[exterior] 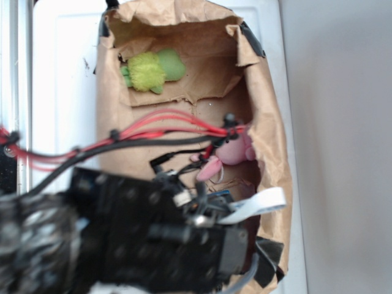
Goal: Grab the blue block.
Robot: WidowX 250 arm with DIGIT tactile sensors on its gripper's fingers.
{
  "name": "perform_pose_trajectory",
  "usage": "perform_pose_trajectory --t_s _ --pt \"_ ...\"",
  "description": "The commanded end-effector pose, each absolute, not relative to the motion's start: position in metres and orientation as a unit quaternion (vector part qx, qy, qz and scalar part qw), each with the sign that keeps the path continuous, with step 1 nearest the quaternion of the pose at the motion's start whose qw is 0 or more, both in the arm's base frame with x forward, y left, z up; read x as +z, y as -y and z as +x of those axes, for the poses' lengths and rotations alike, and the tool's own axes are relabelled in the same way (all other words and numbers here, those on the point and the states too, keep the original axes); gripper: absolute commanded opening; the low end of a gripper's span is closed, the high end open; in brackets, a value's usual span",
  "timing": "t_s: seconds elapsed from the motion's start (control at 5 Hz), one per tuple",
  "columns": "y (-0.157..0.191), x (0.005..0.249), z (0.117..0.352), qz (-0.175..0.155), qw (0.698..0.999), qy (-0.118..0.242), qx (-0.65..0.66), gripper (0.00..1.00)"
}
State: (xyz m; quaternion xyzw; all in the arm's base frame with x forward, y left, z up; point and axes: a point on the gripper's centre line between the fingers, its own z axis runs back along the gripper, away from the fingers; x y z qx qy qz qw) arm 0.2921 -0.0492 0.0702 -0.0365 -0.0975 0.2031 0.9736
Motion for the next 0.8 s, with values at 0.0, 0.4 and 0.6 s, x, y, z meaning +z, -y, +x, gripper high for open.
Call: perform_pose_trajectory --t_s 0.0,0.4,0.6 --pt "0.012 0.085 0.309 -0.027 0.973 0.140 0.183 1.00" --pt "0.020 0.068 0.310 -0.028 0.975 0.126 0.179 1.00" --pt "0.037 0.064 0.309 -0.025 0.977 0.122 0.174 1.00"
